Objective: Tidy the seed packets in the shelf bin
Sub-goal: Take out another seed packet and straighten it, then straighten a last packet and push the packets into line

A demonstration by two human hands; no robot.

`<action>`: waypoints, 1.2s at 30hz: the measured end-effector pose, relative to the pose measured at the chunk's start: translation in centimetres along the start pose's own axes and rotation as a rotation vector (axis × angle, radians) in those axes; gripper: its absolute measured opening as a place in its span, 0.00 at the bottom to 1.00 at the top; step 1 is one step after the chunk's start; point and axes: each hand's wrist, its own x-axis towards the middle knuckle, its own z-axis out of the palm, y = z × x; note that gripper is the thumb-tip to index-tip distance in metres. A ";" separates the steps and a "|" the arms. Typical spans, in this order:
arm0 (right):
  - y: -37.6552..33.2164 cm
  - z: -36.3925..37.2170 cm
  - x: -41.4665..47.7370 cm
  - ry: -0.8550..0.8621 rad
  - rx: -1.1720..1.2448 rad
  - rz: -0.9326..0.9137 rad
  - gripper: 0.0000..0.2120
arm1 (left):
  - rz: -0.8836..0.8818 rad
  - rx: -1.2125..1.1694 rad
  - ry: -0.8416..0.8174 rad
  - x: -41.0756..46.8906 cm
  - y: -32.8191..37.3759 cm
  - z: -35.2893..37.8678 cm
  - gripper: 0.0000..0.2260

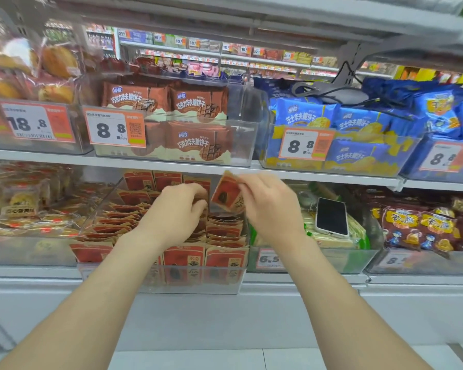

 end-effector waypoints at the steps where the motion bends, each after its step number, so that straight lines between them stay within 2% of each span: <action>1: -0.3 -1.0 0.1 0.078 0.014 -0.016 0.07 | 0.027 -0.040 0.070 -0.3 0.5 -0.2 0.15; 4: -1.6 -4.0 0.3 0.186 0.087 -0.012 0.10 | 0.097 -0.205 0.223 -1.3 2.5 -0.5 0.15; 8: -3.4 -6.9 0.3 0.239 0.283 0.057 0.12 | 0.190 -0.510 0.285 -3.1 6.2 -0.3 0.15; 10: -4.2 -7.6 0.3 0.271 0.402 0.146 0.11 | 0.191 -0.561 0.346 -3.8 7.5 0.1 0.15; 14: -5.4 -8.2 -0.2 0.278 0.764 0.457 0.13 | 0.018 -0.646 0.419 -4.1 8.2 0.9 0.17; 16: -5.4 -8.1 -0.5 0.248 0.871 0.578 0.11 | -0.134 -0.750 0.413 -4.2 8.1 1.3 0.12; 19: -5.4 -7.5 -0.8 0.126 0.907 0.663 0.07 | -0.254 -0.970 0.387 -4.4 8.2 2.1 0.04; 22: -5.3 -7.0 -1.2 0.079 0.943 0.677 0.04 | -0.233 -0.951 0.355 -4.1 8.5 2.6 0.06; 24: -5.4 -6.7 -1.2 0.072 0.977 0.706 0.04 | -0.227 -1.018 0.289 -4.2 9.2 2.5 0.03; 29: -5.7 -5.4 -0.9 0.088 1.020 0.839 0.06 | -0.176 -1.175 0.163 -4.2 10.5 2.4 0.16; 36: -5.6 -6.0 -0.5 0.089 0.927 0.816 0.09 | -0.121 -1.069 0.162 -4.0 9.9 2.3 0.16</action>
